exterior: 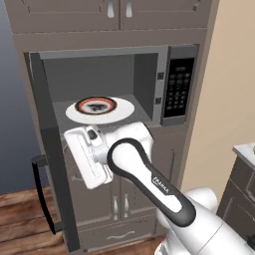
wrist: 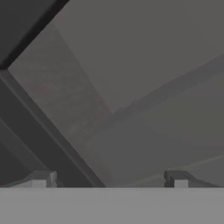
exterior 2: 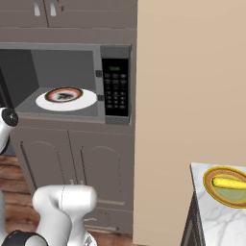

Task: Pick the corn from the counter and place it in the microwave. Then turn on the microwave.

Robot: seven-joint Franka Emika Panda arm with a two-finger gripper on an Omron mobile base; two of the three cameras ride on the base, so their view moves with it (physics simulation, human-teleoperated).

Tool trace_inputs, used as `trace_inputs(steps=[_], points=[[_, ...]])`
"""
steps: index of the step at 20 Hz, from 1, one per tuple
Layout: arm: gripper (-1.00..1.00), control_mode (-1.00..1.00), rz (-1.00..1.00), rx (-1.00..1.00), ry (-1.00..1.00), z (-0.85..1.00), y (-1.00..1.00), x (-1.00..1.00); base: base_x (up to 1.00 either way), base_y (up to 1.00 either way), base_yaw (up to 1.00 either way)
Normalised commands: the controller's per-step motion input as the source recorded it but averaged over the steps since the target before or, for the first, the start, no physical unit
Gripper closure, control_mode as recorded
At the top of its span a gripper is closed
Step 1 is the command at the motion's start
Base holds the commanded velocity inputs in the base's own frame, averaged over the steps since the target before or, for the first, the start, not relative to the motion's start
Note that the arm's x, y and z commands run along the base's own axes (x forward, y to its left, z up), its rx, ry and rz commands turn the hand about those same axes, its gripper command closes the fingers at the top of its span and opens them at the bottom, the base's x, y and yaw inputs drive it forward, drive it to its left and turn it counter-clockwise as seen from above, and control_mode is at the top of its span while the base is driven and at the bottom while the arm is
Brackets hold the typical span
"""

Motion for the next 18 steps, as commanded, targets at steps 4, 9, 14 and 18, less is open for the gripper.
trace_inputs(steps=[4, 9, 14, 18], points=[[-1.00, -1.00, -0.06, 0.04, -0.02, 0.00, 0.00, -0.06, 0.00, 0.00, 0.00], [-1.00, -1.00, -0.05, 0.04, -0.01, 0.08, -0.07, -0.07, 0.00, 0.00, 0.00], [-1.00, -1.00, -0.05, 0.03, 0.00, 0.13, -0.16, -0.03, 0.00, 0.00, 0.00], [-1.00, -1.00, -0.07, 0.04, 0.02, 0.10, -0.19, -0.02, 0.00, 0.00, 0.00]])
